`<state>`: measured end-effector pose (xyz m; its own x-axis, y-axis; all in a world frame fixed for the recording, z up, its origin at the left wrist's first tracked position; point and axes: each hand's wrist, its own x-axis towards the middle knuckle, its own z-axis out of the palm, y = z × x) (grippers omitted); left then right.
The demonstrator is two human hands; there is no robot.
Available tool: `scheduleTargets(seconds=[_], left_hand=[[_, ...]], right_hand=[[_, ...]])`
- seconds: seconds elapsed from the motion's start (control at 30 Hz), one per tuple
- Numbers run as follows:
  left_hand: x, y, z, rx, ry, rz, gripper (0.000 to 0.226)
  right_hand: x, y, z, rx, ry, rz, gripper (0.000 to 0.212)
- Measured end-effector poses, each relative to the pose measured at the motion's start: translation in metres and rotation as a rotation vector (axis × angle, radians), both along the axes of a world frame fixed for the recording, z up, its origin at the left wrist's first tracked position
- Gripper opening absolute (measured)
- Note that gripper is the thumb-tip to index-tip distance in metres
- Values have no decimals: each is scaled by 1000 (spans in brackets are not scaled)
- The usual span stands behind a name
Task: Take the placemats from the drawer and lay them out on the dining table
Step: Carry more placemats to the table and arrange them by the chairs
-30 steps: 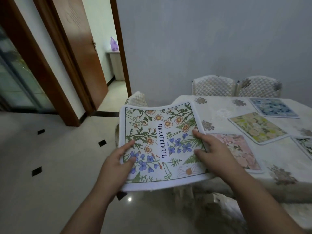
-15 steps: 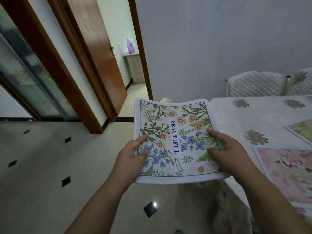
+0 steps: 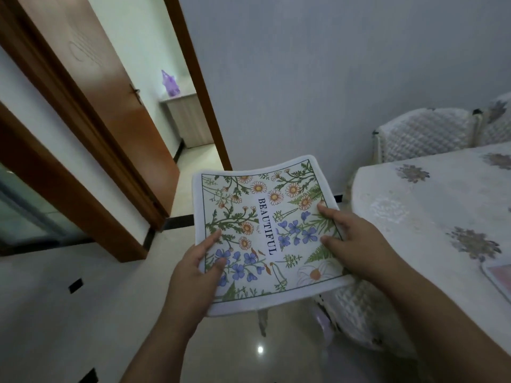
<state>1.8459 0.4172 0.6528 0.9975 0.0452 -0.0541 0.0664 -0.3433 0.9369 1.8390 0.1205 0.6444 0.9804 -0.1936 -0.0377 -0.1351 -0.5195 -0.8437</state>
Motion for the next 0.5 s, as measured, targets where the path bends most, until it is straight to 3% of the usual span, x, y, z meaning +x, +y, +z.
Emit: scheduleTargets(seconds=[0.27,0.5], left_hand=[[161,28,-6,6,31,-395,46],[229,-37,3,21,60,-791,43]], right_hand=[[45,54,-7,-6,5,-396,61],[12,58,-13,10,-3,-781,60]])
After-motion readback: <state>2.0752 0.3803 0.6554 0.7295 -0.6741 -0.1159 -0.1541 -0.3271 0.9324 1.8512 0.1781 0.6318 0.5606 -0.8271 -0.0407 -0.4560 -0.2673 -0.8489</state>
